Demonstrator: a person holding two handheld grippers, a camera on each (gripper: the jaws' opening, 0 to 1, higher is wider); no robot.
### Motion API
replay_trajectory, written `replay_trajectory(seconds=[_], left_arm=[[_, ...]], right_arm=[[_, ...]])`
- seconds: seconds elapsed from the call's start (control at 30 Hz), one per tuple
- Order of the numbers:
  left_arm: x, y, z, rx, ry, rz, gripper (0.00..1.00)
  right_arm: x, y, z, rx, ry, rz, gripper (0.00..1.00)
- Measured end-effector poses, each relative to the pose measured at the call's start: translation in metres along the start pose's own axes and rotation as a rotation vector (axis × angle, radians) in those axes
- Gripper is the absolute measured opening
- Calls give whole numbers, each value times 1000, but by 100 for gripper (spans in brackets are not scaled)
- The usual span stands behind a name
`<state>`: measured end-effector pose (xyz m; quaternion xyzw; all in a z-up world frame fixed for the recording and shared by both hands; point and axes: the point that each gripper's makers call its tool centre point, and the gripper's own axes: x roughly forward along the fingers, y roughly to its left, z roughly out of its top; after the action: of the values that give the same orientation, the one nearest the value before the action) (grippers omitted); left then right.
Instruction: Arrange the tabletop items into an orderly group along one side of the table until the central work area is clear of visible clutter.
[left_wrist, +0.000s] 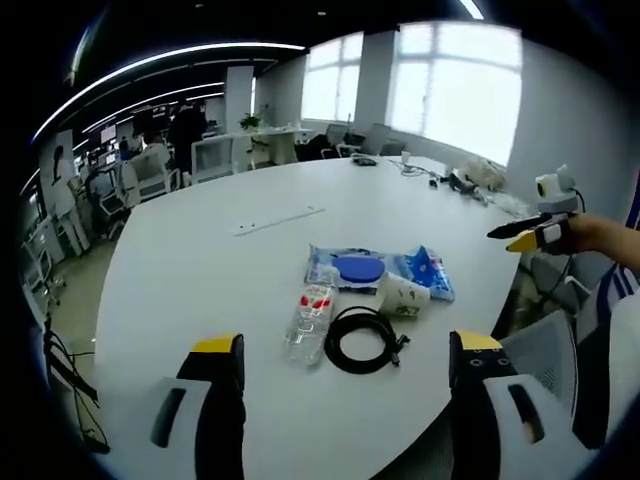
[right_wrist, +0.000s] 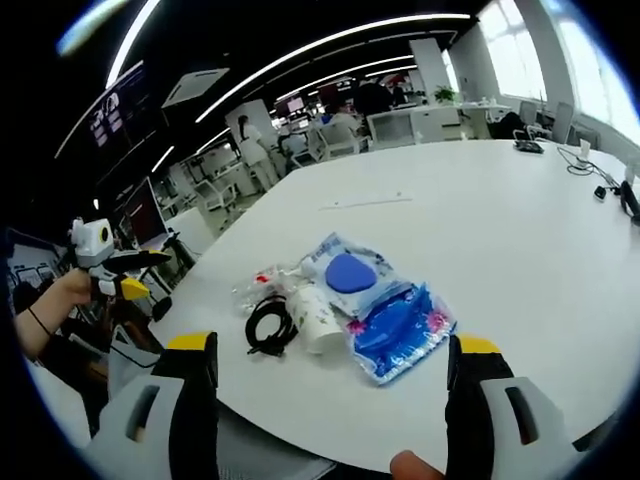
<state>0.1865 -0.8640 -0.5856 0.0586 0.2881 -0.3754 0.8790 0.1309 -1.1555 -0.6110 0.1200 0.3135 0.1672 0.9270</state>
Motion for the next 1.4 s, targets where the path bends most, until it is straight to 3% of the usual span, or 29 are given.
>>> replay_trajectory(seconds=[0.37,0.9,1.2,1.4], left_arm=[[7,4,-9,-15,32,-7,79],[21,10,-15,-6,75,-25,79],[29,16,-15,-23,76,-30,76],[35,19,-16,8,101,-42,76]], right_arm=[[19,11,-4,-9,33,36,93],[41,23,10,-31,32,80,89],[53,25,9,17,22,95,83],[64,39,14,29,19,126,81]])
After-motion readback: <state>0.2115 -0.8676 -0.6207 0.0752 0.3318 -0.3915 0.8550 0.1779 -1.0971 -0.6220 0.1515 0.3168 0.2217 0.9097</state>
